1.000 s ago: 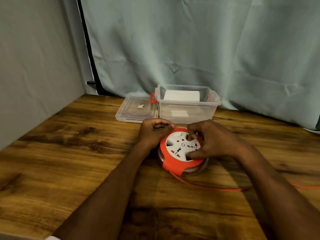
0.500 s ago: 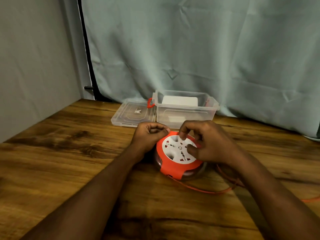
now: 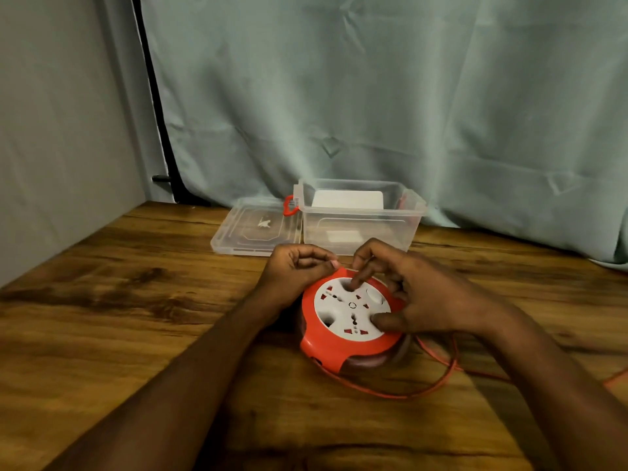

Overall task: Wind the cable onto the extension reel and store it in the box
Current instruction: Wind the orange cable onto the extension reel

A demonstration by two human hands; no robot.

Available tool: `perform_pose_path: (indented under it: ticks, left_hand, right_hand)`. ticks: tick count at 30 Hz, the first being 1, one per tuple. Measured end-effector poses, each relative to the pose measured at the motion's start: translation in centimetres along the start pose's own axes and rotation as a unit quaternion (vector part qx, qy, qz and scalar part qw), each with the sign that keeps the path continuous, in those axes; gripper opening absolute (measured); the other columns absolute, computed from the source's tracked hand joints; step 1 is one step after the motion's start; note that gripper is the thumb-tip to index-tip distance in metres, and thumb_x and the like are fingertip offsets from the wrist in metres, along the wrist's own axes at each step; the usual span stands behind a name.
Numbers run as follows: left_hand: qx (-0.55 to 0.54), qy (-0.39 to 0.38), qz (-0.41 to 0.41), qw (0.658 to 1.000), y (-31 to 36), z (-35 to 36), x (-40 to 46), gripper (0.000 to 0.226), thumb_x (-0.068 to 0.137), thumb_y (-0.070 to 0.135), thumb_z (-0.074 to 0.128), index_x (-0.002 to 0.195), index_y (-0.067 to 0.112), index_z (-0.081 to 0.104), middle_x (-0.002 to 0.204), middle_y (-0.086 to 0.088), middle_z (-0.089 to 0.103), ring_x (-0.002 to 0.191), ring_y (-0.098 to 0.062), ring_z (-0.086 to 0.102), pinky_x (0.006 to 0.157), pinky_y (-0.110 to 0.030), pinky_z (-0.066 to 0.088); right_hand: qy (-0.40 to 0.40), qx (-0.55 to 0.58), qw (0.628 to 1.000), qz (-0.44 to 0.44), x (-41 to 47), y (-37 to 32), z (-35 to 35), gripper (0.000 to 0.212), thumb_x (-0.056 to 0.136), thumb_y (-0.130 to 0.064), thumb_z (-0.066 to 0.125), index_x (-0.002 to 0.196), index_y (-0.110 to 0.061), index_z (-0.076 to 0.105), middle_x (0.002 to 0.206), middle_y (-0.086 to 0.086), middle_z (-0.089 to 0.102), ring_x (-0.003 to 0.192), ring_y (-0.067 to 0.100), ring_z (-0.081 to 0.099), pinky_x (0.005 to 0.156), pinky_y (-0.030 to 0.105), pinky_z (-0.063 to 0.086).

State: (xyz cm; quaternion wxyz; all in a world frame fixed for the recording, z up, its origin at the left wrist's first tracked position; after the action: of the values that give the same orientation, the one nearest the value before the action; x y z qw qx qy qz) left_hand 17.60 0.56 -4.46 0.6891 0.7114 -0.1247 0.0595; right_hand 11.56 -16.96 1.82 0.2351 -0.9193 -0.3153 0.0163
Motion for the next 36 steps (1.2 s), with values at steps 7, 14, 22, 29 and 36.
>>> perform_pose_path:
  ticks: [7, 14, 22, 29, 36]
  left_hand:
    - [-0.022, -0.016, 0.013, 1.000, 0.3, 0.2, -0.2, 0.026, 0.085, 0.009, 0.076, 0.111, 0.010, 0.072, 0.093, -0.014, 0.079, 0.087, -0.030, 0.077, 0.076, -0.040, 0.063]
    - [-0.027, -0.007, 0.006, 1.000, 0.3, 0.2, -0.2, 0.023, 0.085, 0.009, 0.076, 0.108, 0.007, 0.073, 0.094, -0.013, 0.079, 0.087, -0.028, 0.077, 0.072, -0.033, 0.061]
    - [-0.029, -0.004, 0.008, 1.000, 0.7, 0.4, -0.5, 0.021, 0.086, 0.004, 0.074, 0.107, 0.002, 0.073, 0.092, -0.013, 0.079, 0.080, -0.024, 0.077, 0.066, -0.028, 0.061]
    - [-0.005, -0.005, 0.008, 1.000, 0.6, 0.4, -0.5, 0.020, 0.088, 0.005, 0.072, 0.107, 0.004, 0.074, 0.094, -0.011, 0.079, 0.084, -0.025, 0.077, 0.069, -0.029, 0.062]
    - [0.004, -0.014, 0.010, 1.000, 0.7, 0.3, -0.5, 0.020, 0.089, 0.004, 0.070, 0.108, 0.005, 0.073, 0.096, -0.009, 0.079, 0.086, -0.022, 0.077, 0.069, -0.026, 0.061]
  right_hand:
    - [0.037, -0.033, 0.999, 0.004, -0.1, -0.3, 0.1, 0.068, 0.059, -0.048, 0.095, 0.108, -0.049, 0.047, 0.098, -0.022, 0.071, 0.082, -0.003, 0.062, 0.064, 0.027, 0.054]
    - [0.088, -0.117, 0.989, -0.015, 0.3, -0.9, 0.7, 0.049, 0.061, -0.063, 0.086, 0.066, -0.024, 0.056, 0.061, -0.009, 0.060, 0.058, 0.009, 0.054, 0.051, 0.023, 0.036]
    - [0.151, -0.114, 0.982, -0.030, 0.5, -2.0, 1.5, 0.055, 0.074, -0.056, 0.082, 0.048, -0.015, 0.056, 0.047, -0.039, 0.050, 0.058, -0.009, 0.059, 0.051, 0.016, 0.038]
    - [0.143, -0.104, 0.983, -0.040, 0.7, -1.0, 0.8, 0.016, 0.082, -0.035, 0.074, 0.073, -0.028, 0.063, 0.059, -0.012, 0.062, 0.057, 0.007, 0.060, 0.053, 0.026, 0.046]
    - [0.022, -0.064, 0.997, -0.046, 0.0, -1.5, 0.5, 0.049, 0.081, -0.008, 0.073, 0.123, -0.032, 0.064, 0.089, -0.050, 0.057, 0.081, -0.031, 0.049, 0.067, 0.002, 0.039]
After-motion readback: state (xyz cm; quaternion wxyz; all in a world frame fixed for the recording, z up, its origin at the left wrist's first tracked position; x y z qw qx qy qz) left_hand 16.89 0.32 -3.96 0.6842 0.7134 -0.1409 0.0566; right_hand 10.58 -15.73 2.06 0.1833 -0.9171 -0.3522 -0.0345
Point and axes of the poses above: each hand's wrist, its own x-axis towards the middle knuckle, its own z-axis out of the palm, y = z × x, the point moved 7 cm from there along x, towards the middle knuckle
